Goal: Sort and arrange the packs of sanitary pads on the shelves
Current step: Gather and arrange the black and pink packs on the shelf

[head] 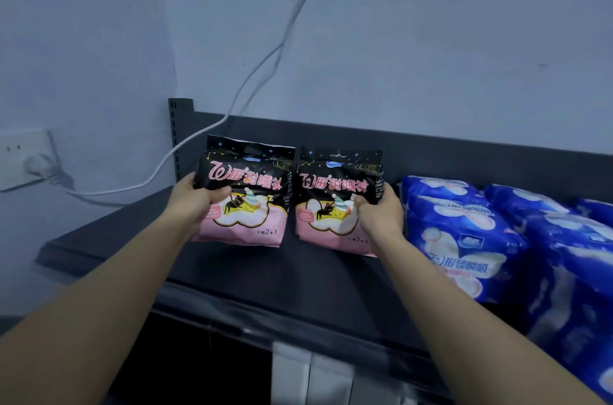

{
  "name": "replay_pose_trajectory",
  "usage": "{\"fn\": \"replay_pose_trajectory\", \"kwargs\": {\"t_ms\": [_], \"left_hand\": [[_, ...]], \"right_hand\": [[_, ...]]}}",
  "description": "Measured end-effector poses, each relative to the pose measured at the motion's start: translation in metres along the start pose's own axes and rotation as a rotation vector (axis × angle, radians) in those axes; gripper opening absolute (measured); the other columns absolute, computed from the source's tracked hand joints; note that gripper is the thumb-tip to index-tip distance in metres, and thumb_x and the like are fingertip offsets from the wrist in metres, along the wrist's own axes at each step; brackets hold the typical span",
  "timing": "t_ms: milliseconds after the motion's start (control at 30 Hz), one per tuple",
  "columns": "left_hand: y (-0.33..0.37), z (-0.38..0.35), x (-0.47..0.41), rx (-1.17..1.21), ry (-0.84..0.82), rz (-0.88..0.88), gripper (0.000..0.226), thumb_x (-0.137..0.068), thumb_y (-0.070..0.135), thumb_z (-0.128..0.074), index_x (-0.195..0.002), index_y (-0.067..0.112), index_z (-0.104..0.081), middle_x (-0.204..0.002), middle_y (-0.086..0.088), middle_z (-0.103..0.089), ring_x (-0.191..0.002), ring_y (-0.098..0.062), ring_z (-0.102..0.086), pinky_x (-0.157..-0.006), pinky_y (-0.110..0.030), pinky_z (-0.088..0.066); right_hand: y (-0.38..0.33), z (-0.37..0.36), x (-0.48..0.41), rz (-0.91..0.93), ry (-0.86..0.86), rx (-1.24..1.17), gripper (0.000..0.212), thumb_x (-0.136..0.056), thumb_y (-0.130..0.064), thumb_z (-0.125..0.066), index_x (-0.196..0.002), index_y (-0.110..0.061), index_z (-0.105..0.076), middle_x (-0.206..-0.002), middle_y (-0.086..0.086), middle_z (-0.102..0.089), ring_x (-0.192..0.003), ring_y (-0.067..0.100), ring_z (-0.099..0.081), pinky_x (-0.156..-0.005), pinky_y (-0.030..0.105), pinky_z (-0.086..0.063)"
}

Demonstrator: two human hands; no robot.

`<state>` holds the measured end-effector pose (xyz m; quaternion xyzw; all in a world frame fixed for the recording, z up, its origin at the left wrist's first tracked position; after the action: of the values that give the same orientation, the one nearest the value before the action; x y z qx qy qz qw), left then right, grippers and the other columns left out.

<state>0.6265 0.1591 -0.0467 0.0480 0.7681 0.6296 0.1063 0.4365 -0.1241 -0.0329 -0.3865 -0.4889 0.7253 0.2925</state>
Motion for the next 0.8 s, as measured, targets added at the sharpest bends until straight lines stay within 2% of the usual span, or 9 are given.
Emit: {"fn": "replay_pose_trajectory", "kwargs": {"t_ms": [133,300,400,500,600,700,800], "left_hand": [[-0.009,-0.014,-0.023,-0.050,0.008,-0.028,0.032,-0.074,-0.009,-0.074,-0.092,0.016,-0.064,-0.100,-0.010,-0.071,-0.101,-0.031,-0.067,-0.096,-0.048,-0.051],[-0.021,-0.029,-0.060,-0.082,-0.030,-0.009,0.031,-0.077,-0.008,-0.072,-0.093,0.017,-0.063,-0.101,-0.010,-0.069,-0.100,-0.032,-0.066,-0.095,-0.048,-0.051],[-0.027,-0.034,-0.084,-0.102,-0.082,0.026,0.031,-0.078,-0.008,-0.071,-0.094,0.017,-0.063,-0.106,-0.014,-0.069,-0.101,-0.033,-0.066,-0.095,-0.049,-0.051],[-0.031,-0.040,-0.105,-0.106,-0.141,0.049,0.031,-0.079,-0.009,-0.069,-0.097,0.017,-0.065,-0.110,-0.018,-0.068,-0.098,-0.034,-0.066,-0.092,-0.050,-0.051],[-0.031,-0.045,-0.120,-0.117,-0.154,0.046,0.031,-0.079,-0.011,-0.068,-0.094,0.016,-0.065,-0.105,-0.018,-0.068,-0.090,-0.031,-0.065,-0.087,-0.045,-0.052],[-0.034,-0.050,-0.134,-0.125,-0.131,0.041,0.032,-0.079,-0.012,-0.067,-0.091,0.018,-0.065,-0.100,-0.014,-0.068,-0.094,-0.031,-0.064,-0.090,-0.046,-0.052],[-0.037,-0.053,-0.146,-0.122,-0.100,0.041,0.033,-0.079,-0.013,-0.067,-0.088,0.018,-0.063,-0.105,-0.016,-0.067,-0.096,-0.031,-0.063,-0.092,-0.047,-0.051]], "right_hand": [[0.011,-0.013,-0.024,-0.041,0.036,-0.012,0.023,-0.090,-0.014,-0.061,-0.112,-0.017,-0.056,-0.100,-0.003,-0.061,-0.103,0.023,-0.059,-0.084,0.031,-0.046],[0.027,-0.028,-0.046,-0.144,0.074,0.008,0.047,-0.091,-0.020,-0.062,-0.133,-0.012,-0.041,-0.125,0.009,-0.058,-0.114,0.031,-0.056,-0.094,0.045,-0.049],[0.032,-0.034,-0.059,-0.171,0.080,-0.005,0.047,-0.092,-0.019,-0.062,-0.133,-0.011,-0.040,-0.129,0.011,-0.057,-0.116,0.031,-0.055,-0.096,0.046,-0.049],[0.034,-0.038,-0.069,-0.151,0.100,-0.048,0.033,-0.091,-0.015,-0.062,-0.121,-0.013,-0.048,-0.118,0.007,-0.061,-0.107,0.027,-0.059,-0.090,0.040,-0.050],[0.035,-0.041,-0.076,-0.120,0.120,-0.093,0.025,-0.092,-0.011,-0.060,-0.116,-0.014,-0.051,-0.106,0.001,-0.061,-0.099,0.022,-0.058,-0.081,0.032,-0.046],[0.037,-0.042,-0.080,-0.093,0.138,-0.104,0.018,-0.092,-0.008,-0.059,-0.108,-0.015,-0.053,-0.088,-0.008,-0.057,-0.092,0.019,-0.057,-0.080,0.029,-0.043],[0.038,-0.043,-0.083,-0.076,0.139,-0.090,0.019,-0.093,-0.009,-0.057,-0.111,-0.015,-0.054,-0.090,-0.007,-0.058,-0.094,0.018,-0.058,-0.080,0.029,-0.043]]}}
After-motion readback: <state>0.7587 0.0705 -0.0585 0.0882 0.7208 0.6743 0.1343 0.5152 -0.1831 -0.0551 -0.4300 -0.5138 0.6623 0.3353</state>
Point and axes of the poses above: each hand's wrist, its own x-axis away from the middle knuckle, its own z-axis out of the back of the hand, y = z × x, the point moved 6 cm from there along -x, towards the middle knuckle
